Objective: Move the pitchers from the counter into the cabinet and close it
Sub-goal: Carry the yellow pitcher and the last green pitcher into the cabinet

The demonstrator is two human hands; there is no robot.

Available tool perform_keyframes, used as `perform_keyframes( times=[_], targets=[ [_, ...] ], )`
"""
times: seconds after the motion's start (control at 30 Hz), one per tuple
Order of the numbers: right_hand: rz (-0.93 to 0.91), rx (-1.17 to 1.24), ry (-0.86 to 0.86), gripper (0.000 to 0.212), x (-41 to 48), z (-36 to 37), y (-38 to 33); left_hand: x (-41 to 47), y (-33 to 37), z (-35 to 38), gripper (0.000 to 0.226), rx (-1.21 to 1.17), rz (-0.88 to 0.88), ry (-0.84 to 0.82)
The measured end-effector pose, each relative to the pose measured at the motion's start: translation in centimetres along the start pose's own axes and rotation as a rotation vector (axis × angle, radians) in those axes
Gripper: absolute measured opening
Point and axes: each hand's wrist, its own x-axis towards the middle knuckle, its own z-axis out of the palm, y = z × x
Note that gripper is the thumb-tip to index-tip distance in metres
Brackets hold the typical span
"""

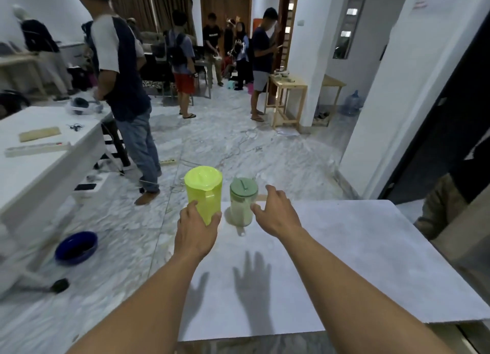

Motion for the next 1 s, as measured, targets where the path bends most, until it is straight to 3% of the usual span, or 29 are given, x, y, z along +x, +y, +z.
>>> perform_keyframes(
  times=[0.33,0.53,0.73,1.0],
  targets=[
    [0.152,0.221,-0.048,0.065,9.3,11.5,3.8,8.4,-3.6,7.1,0.072,-0.170,-0.179,0.061],
    [0.262,0.384,0.023,0.049,12.3,15.7,5.1,11.4,-3.8,10.2,0.041,-0.272,-0.239,0.101],
    [0.260,0.533,0.042,0.026,13.7,17.7,5.4,13.4,-4.2,11.5,0.037,-0.337,-0.222,0.170],
    [0.218,0.621,0.137,0.018,13.8,17.1,4.5,13.8,-2.8,10.4,0.025,-0.397,-0.226,0.238]
  ],
)
